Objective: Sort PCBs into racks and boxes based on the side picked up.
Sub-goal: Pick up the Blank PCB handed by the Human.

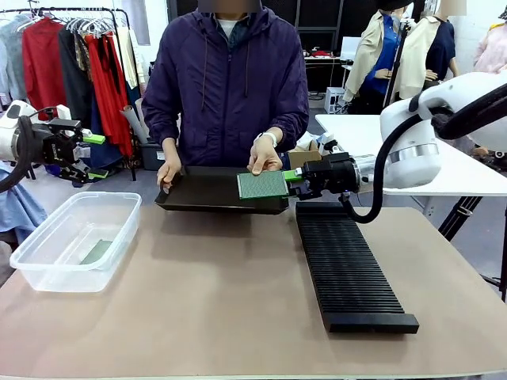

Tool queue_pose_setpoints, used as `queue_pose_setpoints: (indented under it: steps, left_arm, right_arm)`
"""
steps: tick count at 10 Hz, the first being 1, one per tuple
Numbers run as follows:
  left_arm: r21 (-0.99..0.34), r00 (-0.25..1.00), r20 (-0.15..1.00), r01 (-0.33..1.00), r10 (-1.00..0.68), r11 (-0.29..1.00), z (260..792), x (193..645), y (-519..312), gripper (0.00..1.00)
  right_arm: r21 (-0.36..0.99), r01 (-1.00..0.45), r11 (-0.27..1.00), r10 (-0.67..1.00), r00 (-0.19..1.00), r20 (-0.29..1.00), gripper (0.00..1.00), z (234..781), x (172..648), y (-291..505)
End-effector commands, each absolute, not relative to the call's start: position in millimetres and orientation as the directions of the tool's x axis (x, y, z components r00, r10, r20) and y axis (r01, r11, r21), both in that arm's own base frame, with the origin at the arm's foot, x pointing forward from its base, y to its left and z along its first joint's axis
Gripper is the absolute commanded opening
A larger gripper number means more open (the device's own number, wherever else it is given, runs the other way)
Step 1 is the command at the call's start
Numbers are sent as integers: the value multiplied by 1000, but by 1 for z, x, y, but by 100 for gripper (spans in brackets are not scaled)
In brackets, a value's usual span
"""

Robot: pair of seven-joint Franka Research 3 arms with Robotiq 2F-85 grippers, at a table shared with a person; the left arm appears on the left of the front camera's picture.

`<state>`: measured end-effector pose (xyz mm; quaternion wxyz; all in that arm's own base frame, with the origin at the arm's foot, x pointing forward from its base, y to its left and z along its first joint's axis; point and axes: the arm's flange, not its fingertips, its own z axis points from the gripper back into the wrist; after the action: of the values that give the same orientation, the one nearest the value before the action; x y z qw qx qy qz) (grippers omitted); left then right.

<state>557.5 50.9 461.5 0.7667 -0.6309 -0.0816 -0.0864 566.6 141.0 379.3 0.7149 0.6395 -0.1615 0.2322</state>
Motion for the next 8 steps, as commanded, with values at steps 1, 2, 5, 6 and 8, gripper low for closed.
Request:
queue_pose_setpoints:
  steps: [1, 2, 5, 6, 8]
  left_arm:
    - [-953, 971, 237, 238, -27, 188, 464, 555, 51, 100]
    - [-953, 971, 237, 238, -27, 188, 464, 555, 51, 100]
    - [-953, 971, 237, 238, -27, 188, 464, 555, 51, 100]
    - [-953, 971, 237, 238, -27, 188, 464, 555, 51, 100]
    - [-953, 971, 237, 238, -27, 188, 464, 555, 51, 100]
  right_arm:
    - [851, -520, 75, 80, 854, 515, 100, 382, 585, 157]
    - [853, -517, 79, 65, 856, 513, 100, 381, 593, 163]
    - [861, -499, 99, 32, 867, 498, 100, 377, 608, 169]
    - [866, -491, 96, 26, 871, 491, 100, 377, 610, 169]
    - [876, -473, 98, 4, 880, 475, 95, 380, 613, 169]
